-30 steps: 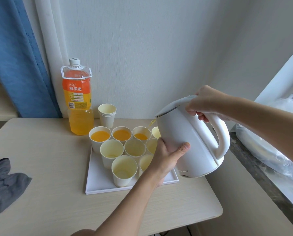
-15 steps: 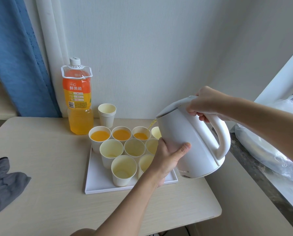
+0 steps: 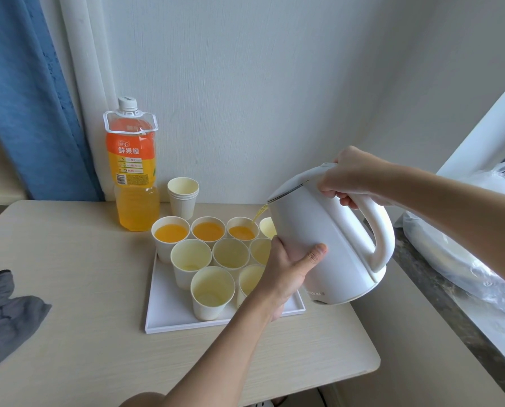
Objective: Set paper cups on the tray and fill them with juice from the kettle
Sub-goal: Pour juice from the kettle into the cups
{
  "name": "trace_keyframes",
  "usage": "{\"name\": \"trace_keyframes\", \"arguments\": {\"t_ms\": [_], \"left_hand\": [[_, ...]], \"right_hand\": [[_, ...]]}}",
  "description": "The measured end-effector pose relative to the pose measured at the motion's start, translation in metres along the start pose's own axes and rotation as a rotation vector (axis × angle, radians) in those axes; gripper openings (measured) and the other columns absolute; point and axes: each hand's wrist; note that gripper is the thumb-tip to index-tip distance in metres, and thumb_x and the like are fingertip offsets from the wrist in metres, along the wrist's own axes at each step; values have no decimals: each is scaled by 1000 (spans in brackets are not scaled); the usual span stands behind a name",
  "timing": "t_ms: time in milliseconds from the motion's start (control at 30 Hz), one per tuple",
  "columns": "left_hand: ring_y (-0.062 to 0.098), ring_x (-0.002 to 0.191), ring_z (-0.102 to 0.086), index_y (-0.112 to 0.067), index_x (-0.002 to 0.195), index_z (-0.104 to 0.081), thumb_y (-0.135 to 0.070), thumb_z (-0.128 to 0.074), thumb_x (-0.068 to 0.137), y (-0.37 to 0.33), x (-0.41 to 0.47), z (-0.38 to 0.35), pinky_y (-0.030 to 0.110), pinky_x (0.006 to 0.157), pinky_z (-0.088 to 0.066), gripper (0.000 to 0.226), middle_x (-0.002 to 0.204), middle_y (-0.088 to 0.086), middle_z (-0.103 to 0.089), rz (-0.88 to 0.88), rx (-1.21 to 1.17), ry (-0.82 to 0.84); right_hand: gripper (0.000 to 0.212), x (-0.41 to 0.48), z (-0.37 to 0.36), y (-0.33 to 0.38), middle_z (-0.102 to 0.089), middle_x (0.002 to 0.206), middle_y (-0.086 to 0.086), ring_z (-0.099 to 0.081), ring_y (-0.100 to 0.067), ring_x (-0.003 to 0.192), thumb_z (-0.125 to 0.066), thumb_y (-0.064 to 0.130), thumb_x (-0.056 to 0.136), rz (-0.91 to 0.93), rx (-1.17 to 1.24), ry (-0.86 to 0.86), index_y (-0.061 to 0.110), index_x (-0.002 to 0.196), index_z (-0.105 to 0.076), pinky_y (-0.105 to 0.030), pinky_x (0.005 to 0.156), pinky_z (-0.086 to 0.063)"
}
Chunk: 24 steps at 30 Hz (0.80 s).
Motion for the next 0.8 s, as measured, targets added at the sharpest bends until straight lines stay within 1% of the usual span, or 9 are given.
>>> {"name": "trace_keyframes", "arguments": {"t_ms": [167,267,467,533,700,800], "left_hand": [[20,119,-69,-17,136,-48,-41,-86,77,-3,-1,-1,36,94,-56,74,130,2,-70,-1,-1,-10],[22,120,-69,-15,136,-47,-33,-85,86,-5,-2,0,34,91,-55,66,131,4,-69,-1,0,-10],[20,121,-68,-17,137,-46,-29,-83,89,-8,-3,0,34,93,-55,62,132,3,-68,-11,4,-3],[16,120,-68,-19,136,-45,-27,-83,88,-10,-3,0,32,93,-55,62,132,-1,-68,-25,7,0],[0,111,-67,-18,134,-46,-20,-86,85,-19,3,5,16,87,-55,63,128,-7,-67,-115,80,-5],[-6,104,-66,-17,132,-45,-20,-85,86,-22,6,4,13,84,-54,62,126,-7,-66,-123,117,24]], "right_hand": [[4,0,1,2,-50,58,-11,-45,-23,50,-56,-4,71,7,-4,-2,0,73,-55,-23,46,-40],[4,0,1,2,-51,60,-12,-46,-23,51,-56,-4,71,10,3,-7,-1,74,-56,-24,48,-41],[6,0,1,0,-52,61,-13,-47,-24,51,-56,-3,70,4,26,-24,-1,76,-57,-24,48,-41],[8,-1,2,-3,-52,62,-13,-47,-24,51,-57,-2,69,2,56,-38,-1,77,-57,-25,48,-41],[7,-5,6,-21,-48,58,-10,-44,-22,51,-57,-2,68,-10,190,-104,2,73,-56,-27,48,-39],[7,-8,7,-30,-48,57,-9,-43,-22,51,-56,-2,66,-18,232,-125,3,71,-56,-29,49,-39]]}}
Point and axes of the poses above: each hand's wrist, its own x-axis towards the middle knuckle, its own z-axis out of the back of the hand, y = z × x
